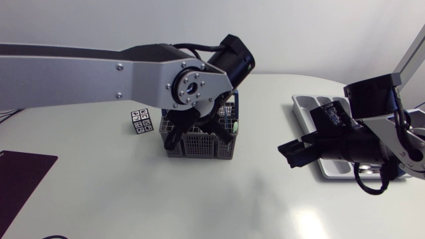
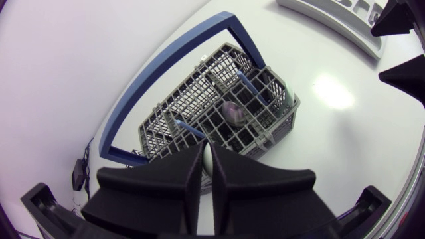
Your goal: Transfer all utensils from the basket to the drawer tray.
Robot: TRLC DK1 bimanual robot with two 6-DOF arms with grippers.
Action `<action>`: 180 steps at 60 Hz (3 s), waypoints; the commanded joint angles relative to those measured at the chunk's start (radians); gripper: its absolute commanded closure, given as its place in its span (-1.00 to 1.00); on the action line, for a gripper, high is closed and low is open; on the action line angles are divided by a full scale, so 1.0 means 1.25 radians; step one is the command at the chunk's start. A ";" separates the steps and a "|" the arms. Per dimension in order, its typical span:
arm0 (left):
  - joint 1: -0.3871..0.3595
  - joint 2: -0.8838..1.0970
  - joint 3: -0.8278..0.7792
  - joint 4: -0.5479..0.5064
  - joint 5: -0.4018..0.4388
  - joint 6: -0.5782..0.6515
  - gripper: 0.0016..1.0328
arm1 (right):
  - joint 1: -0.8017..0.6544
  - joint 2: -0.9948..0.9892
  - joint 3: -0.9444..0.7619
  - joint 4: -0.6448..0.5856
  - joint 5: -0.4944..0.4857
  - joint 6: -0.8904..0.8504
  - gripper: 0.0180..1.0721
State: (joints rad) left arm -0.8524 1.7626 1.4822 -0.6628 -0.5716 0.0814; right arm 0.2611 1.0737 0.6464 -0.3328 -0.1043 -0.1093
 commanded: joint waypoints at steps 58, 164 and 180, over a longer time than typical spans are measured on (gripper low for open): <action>0.011 -0.217 -0.015 -0.039 0.320 -0.044 0.92 | 0.168 -0.170 0.031 -0.047 -0.012 -0.073 -0.81; 0.111 -0.049 0.130 -0.190 0.839 -0.146 0.26 | 0.357 -0.011 0.100 -0.017 -0.112 -0.097 0.89; 0.136 -0.057 0.175 -0.186 0.840 -0.146 -0.50 | 0.336 -0.038 0.090 -0.068 -0.137 -0.157 0.88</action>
State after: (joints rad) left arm -0.7025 1.6871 1.6569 -0.8993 0.4675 -0.0834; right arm 0.6960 1.0485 0.7666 -0.3923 -0.2657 -0.2584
